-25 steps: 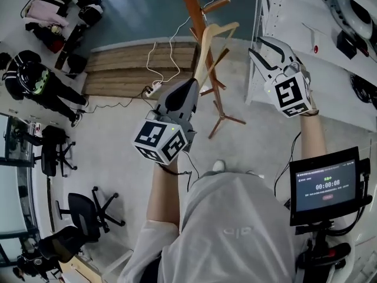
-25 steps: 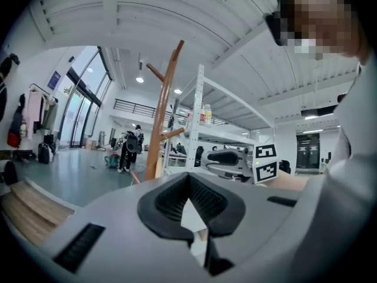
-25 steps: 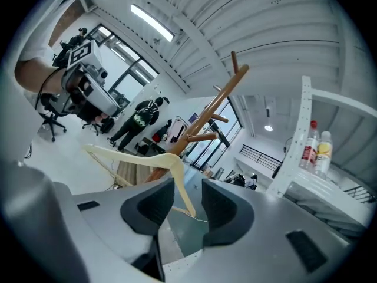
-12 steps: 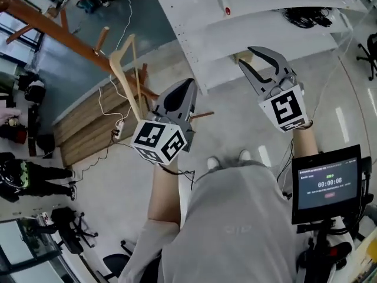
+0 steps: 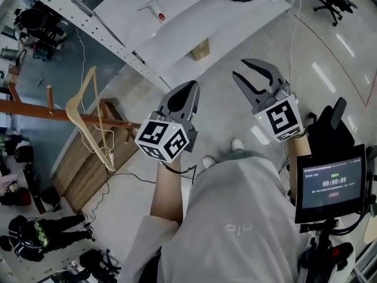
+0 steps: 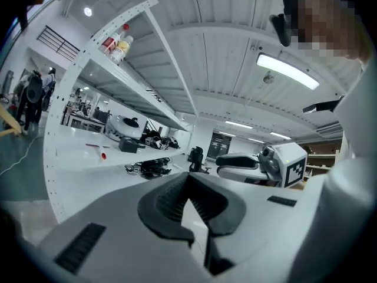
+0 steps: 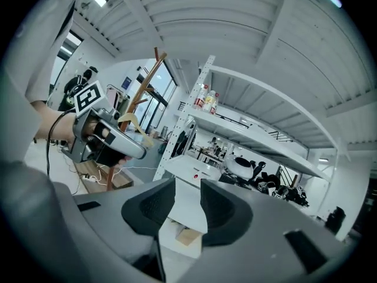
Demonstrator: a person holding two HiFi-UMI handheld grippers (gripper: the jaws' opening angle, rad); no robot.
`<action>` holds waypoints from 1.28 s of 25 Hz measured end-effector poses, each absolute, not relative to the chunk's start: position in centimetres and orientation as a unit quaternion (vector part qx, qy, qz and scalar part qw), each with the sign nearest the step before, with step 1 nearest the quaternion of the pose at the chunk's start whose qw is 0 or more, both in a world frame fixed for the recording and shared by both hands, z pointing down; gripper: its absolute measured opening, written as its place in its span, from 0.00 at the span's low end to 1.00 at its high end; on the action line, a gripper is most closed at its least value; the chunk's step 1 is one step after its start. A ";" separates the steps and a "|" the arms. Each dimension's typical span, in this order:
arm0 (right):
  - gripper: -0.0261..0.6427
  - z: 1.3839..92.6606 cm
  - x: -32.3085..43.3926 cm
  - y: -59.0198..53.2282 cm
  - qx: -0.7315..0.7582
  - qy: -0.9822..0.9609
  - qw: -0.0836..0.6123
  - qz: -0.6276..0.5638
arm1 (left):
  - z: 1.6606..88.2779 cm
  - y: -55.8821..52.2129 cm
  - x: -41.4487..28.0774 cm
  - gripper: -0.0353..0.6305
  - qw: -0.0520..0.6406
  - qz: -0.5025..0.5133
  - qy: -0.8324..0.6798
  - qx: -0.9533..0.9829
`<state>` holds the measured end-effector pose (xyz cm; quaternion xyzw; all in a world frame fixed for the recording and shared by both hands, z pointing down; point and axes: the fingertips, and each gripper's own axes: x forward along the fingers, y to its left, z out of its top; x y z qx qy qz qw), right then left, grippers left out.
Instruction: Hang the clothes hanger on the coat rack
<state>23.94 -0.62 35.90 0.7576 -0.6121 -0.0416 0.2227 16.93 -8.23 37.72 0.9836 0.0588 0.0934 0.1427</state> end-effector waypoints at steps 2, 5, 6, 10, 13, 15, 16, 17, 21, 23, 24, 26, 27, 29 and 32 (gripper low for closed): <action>0.26 36.5 24.2 0.8 0.766 -0.603 0.222 -0.030 | 38.4 -6.9 17.7 0.06 0.152 0.099 0.073 0.981; 0.22 37.6 24.6 2.5 0.777 -0.589 0.222 -0.013 | 39.3 -5.4 18.4 0.06 0.162 0.109 0.091 0.976; 0.19 37.9 24.7 2.8 0.780 -0.587 0.219 -0.008 | 39.6 -5.0 18.7 0.06 0.163 0.113 0.096 0.975; 0.19 39.1 24.8 3.6 0.785 -0.585 0.203 0.010 | 40.8 -3.7 19.4 0.06 0.166 0.128 0.110 0.972; 0.12 39.4 24.7 4.0 0.791 -0.580 0.196 0.012 | 41.2 -2.8 19.7 0.06 0.164 0.134 0.120 0.970; 0.12 39.6 24.5 4.3 0.791 -0.580 0.195 0.014 | 41.3 -2.3 19.8 0.06 0.162 0.136 0.124 0.970; 0.12 39.6 24.5 4.4 0.791 -0.579 0.197 0.014 | 41.2 -2.1 19.8 0.06 0.161 0.135 0.126 0.969; 0.12 39.6 24.4 4.5 0.791 -0.579 0.199 0.014 | 41.1 -1.9 19.8 0.06 0.161 0.135 0.127 0.969; 0.12 39.7 24.4 4.4 0.791 -0.578 0.199 0.014 | 41.0 -1.7 20.1 0.06 0.161 0.135 0.130 0.969; 0.06 39.8 24.7 4.4 0.793 -0.573 0.206 0.010 | 41.1 -1.6 20.3 0.06 0.160 0.136 0.132 0.969; 0.06 39.8 24.7 4.4 0.794 -0.572 0.205 0.009 | 41.1 -1.5 20.3 0.06 0.159 0.136 0.133 0.969; 0.06 39.6 24.3 4.4 0.794 -0.576 0.195 0.011 | 41.0 -1.4 20.0 0.06 0.158 0.136 0.134 0.969; 0.06 39.5 24.0 4.3 0.793 -0.577 0.194 0.012 | 40.9 -1.3 19.8 0.06 0.158 0.135 0.134 0.969; 0.06 39.5 23.7 4.2 0.790 -0.580 0.198 0.011 | 40.8 -1.4 19.5 0.06 0.158 0.135 0.131 0.969; 0.06 39.7 23.7 4.1 0.788 -0.583 0.198 0.011 | 41.0 -1.5 19.6 0.06 0.159 0.135 0.127 0.970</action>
